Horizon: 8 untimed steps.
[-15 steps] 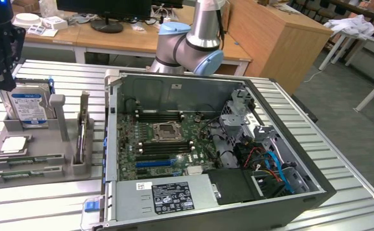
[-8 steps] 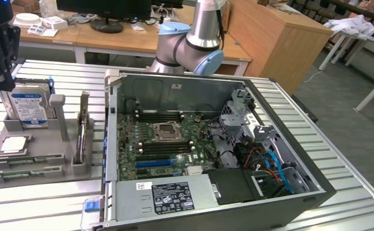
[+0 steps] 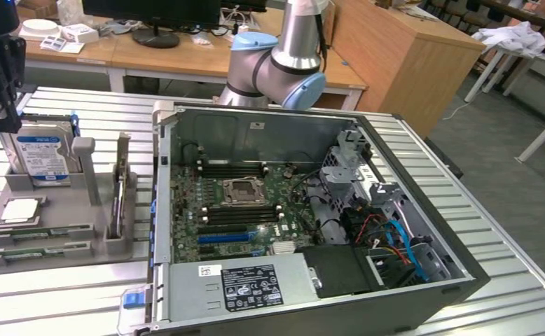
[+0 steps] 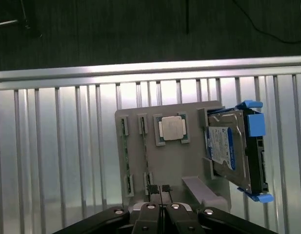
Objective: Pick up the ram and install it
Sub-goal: 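Pick up the ram and move it above insertion slot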
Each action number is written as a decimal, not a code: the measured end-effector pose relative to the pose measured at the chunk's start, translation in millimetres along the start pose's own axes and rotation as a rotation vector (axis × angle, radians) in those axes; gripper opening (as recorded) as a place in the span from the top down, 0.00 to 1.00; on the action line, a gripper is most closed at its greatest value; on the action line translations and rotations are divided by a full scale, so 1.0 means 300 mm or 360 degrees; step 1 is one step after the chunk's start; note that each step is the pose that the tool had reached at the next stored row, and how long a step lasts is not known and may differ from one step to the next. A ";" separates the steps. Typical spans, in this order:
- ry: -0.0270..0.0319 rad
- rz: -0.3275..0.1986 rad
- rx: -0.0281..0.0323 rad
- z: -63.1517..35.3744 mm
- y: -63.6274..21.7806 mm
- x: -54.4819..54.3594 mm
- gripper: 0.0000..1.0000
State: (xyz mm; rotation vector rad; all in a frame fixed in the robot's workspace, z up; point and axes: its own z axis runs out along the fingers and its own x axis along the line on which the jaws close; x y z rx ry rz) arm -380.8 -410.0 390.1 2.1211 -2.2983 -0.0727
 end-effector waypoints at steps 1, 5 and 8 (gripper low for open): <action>0.00000 0.0000 0.00000 0.000 0.000 0.000 0.89; 0.00023 -0.0054 -0.00011 0.000 0.000 0.000 0.89; 0.00056 -0.0131 -0.00029 0.000 0.000 0.000 0.89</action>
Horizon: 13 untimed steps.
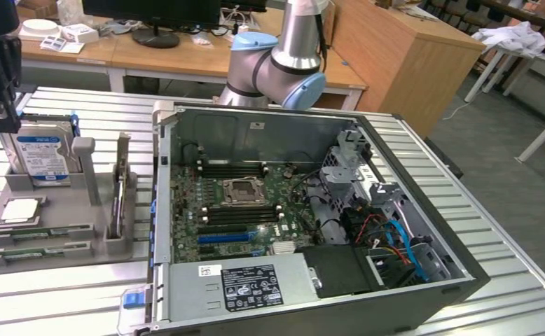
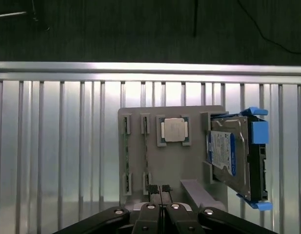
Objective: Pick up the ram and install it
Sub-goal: 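Pick up the ram and move it above insertion slot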
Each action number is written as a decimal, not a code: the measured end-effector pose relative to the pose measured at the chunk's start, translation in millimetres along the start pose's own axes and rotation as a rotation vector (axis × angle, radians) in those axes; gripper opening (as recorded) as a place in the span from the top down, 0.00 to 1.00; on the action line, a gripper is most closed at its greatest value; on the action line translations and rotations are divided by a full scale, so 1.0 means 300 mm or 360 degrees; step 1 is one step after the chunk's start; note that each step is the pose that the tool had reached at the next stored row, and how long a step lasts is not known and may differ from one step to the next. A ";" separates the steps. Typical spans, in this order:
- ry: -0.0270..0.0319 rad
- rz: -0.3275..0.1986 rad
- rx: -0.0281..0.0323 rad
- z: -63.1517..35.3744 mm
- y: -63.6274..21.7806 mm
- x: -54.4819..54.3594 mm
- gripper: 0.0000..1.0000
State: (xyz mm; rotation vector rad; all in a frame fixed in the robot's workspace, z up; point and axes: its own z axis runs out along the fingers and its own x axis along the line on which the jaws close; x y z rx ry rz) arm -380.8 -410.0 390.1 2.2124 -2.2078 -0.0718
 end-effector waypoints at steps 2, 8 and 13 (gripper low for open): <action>0.00005 -0.0011 -0.00002 0.000 0.000 0.000 0.89; 0.00006 -0.0011 -0.00002 0.000 0.000 0.000 0.89; 0.00006 -0.0011 -0.00003 0.000 0.000 0.000 0.89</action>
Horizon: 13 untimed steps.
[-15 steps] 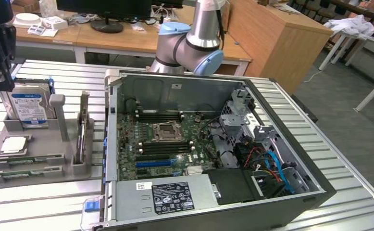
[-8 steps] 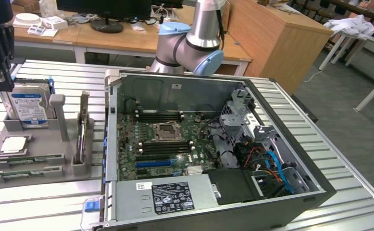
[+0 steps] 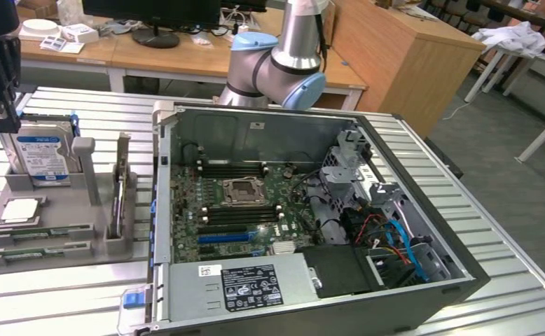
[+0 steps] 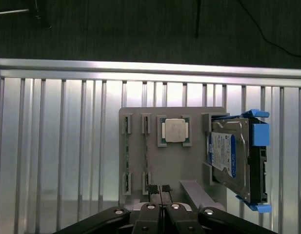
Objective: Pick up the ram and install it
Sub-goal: 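Pick up the ram and move it above insertion slot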
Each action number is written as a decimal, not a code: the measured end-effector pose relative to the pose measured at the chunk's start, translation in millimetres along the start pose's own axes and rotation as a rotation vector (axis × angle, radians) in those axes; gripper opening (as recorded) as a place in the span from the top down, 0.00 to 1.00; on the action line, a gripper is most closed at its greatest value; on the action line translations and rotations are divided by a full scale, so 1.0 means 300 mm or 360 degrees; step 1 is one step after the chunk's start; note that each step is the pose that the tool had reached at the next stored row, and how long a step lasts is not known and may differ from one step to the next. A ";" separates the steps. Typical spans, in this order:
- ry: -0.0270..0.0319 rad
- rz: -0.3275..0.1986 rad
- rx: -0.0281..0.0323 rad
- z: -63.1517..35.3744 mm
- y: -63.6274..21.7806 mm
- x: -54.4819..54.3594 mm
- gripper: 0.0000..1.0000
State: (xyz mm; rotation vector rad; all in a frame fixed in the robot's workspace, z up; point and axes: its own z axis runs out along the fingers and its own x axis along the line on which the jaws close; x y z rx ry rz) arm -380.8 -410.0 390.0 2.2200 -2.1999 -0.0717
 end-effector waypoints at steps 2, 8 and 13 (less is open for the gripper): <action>-0.00001 0.0000 0.00000 0.000 0.000 0.000 0.89; 0.00000 0.0000 0.00000 0.000 0.000 0.000 0.70; -0.00003 0.0000 0.00005 0.009 0.000 0.000 0.70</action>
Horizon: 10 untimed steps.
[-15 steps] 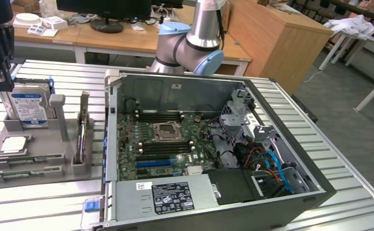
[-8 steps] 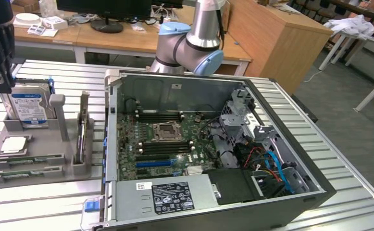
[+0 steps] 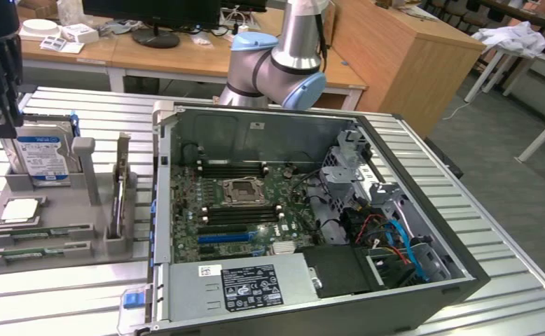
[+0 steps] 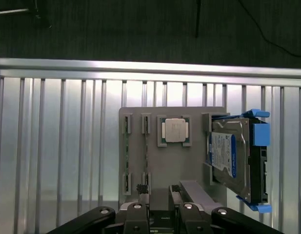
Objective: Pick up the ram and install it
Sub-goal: 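Pick up the ram and move it above insertion slot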
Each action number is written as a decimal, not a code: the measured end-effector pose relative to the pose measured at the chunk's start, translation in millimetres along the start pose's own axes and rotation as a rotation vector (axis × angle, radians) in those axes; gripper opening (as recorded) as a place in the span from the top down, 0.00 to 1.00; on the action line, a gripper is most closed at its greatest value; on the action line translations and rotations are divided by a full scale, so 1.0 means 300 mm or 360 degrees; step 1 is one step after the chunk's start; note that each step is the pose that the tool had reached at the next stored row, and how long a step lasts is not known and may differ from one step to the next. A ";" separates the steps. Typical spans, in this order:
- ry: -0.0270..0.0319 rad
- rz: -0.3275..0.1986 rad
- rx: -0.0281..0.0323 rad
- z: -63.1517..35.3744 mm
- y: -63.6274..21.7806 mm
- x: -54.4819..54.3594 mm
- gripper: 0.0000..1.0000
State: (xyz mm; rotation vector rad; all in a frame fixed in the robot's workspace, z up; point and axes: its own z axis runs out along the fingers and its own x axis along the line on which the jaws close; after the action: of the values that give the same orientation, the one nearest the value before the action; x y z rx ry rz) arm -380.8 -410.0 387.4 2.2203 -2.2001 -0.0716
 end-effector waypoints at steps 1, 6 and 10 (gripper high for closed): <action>0.00001 0.0000 -0.00001 0.006 0.000 0.000 0.70; 0.00004 0.0000 -0.00003 0.036 -0.001 0.001 0.70; 0.00002 0.0000 -0.00001 0.060 -0.002 0.001 0.70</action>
State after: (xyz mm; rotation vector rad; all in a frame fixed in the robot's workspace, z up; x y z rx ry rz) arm -380.8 -410.0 369.4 2.2201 -2.2001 -0.0714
